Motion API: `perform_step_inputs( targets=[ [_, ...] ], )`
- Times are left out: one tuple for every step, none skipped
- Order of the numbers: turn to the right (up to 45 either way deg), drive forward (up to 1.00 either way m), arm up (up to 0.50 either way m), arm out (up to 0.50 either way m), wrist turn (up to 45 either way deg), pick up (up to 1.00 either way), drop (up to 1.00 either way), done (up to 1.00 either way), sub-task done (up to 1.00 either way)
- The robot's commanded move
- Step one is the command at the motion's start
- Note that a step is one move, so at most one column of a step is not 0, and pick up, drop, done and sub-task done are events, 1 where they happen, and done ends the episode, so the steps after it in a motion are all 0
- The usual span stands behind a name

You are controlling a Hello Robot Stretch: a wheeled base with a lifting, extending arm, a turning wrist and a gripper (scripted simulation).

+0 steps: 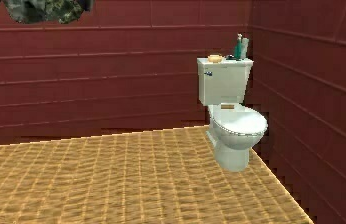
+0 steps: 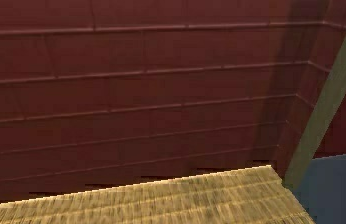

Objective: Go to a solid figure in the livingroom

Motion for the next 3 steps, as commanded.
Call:
perform_step_inputs(
  targets=[
    [0.0, 0.1, 0.0, 0.0, 0.0, 0.0, 0.0, 0.0, 0.0],
    [-45.0, 0.0, 0.0, 0.0, 0.0, 0.0, 0.0, 0.0, 0.0],
    [-42.0, 0.0, 0.0, 0.0, 0.0, 0.0, 0.0, 0.0, 0.0]
  ],
)
